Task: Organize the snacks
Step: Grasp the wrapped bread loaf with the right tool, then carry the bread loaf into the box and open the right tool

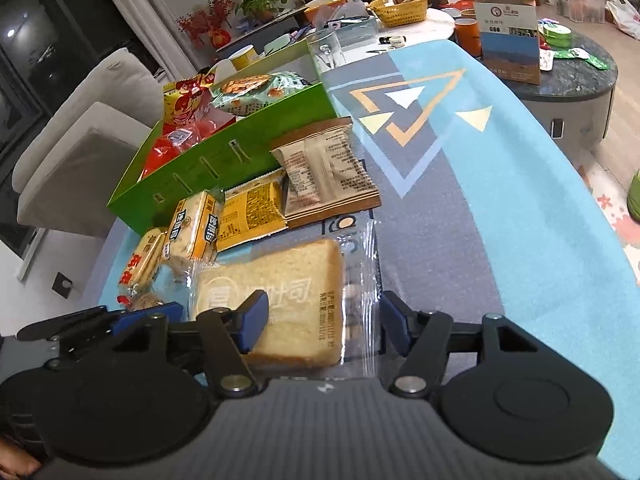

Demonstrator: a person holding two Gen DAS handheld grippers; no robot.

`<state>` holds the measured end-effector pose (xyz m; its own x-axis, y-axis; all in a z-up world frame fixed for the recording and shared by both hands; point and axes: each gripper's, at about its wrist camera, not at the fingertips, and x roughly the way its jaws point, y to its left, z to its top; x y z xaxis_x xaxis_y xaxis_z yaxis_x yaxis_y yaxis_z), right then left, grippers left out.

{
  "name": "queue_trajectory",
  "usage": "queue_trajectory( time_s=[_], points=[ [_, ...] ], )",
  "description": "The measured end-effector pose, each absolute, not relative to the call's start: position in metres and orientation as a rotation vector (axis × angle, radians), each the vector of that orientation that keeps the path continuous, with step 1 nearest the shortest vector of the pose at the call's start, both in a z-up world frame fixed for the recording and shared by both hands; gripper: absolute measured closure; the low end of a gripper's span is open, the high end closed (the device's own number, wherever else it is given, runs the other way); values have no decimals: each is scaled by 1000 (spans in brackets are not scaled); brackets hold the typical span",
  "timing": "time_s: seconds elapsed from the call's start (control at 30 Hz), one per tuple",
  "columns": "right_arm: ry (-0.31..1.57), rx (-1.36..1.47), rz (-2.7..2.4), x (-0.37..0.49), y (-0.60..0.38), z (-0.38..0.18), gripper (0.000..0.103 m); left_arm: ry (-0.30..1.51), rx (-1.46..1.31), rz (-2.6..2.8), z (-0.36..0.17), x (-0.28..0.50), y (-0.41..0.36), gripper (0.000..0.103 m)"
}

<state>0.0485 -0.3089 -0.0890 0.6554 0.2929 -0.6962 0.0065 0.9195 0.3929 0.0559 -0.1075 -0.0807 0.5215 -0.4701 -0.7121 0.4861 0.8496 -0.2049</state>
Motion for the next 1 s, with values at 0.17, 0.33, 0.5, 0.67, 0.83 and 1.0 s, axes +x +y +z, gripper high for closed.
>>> queue_trajectory(
  time_s=[0.17, 0.33, 0.5, 0.67, 0.83, 1.0],
  points=[
    [839, 391, 192, 47, -305, -87, 38, 800, 49, -585, -76, 49, -113, 54],
    [779, 354, 184, 43, -301, -71, 39, 734, 71, -595, -61, 43, -114, 57],
    [728, 359, 197, 50, -301, -51, 39, 685, 44, -589, -43, 51, -109, 57],
    [659, 371, 216, 63, -299, -30, 39, 621, 34, -565, -21, 64, -105, 57],
    [602, 400, 233, 80, -298, -14, 39, 565, 17, -541, -2, 79, -99, 57],
    [555, 430, 248, 104, -297, 1, 39, 508, 25, -518, 12, 99, -100, 57]
  ],
)
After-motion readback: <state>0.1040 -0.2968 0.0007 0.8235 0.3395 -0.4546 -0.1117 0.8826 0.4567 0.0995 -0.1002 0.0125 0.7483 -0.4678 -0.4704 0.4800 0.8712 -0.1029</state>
